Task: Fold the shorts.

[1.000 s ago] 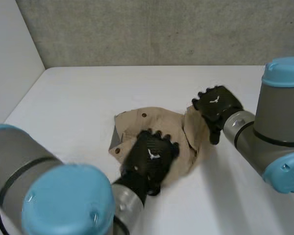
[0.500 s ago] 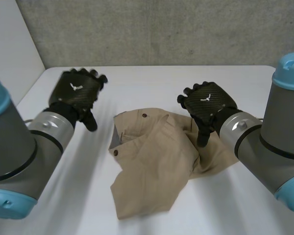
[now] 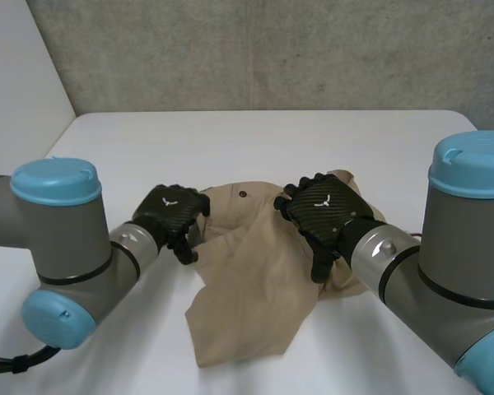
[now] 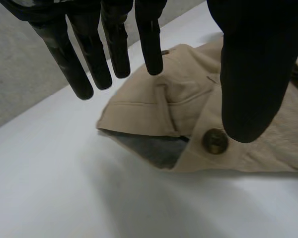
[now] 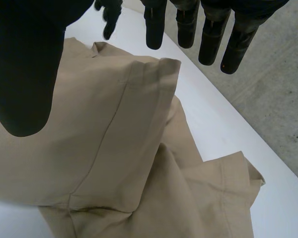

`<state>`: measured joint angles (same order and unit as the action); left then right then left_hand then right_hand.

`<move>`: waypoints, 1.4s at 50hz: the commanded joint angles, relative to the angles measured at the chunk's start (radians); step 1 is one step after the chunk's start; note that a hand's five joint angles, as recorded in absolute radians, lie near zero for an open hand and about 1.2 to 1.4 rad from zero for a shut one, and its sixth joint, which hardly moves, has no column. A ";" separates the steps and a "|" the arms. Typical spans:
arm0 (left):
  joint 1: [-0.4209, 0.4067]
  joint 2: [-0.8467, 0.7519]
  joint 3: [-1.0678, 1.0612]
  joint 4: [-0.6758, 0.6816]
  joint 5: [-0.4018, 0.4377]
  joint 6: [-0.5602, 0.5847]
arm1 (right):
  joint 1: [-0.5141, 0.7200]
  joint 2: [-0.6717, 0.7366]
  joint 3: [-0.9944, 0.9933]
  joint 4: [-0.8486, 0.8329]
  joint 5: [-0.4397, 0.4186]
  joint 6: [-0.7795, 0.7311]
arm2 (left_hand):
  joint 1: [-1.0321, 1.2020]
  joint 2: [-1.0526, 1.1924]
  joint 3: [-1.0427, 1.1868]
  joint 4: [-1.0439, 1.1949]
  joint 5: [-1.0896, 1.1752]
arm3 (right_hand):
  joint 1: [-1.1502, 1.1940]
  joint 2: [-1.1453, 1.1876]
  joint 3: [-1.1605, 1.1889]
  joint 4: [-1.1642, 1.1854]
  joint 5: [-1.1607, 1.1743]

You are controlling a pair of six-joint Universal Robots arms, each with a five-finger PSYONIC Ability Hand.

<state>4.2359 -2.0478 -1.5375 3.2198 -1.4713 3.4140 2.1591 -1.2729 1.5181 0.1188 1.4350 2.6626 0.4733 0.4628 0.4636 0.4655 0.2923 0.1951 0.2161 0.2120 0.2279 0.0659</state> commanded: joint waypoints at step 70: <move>-0.277 0.067 0.255 0.212 0.194 -0.051 | -0.308 -0.171 -0.010 -0.044 0.031 0.008 | 0.004 0.015 0.014 0.012 0.011 | -0.021 -0.042 -0.038 -0.053 -0.066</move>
<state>3.8856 -2.1630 -1.2791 3.4299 -1.2675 3.3763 1.8430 -1.4445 1.5096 0.0752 1.4674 2.6695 0.4517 0.4585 0.4666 0.4531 0.2691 0.1951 0.2161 0.2120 0.2279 0.0659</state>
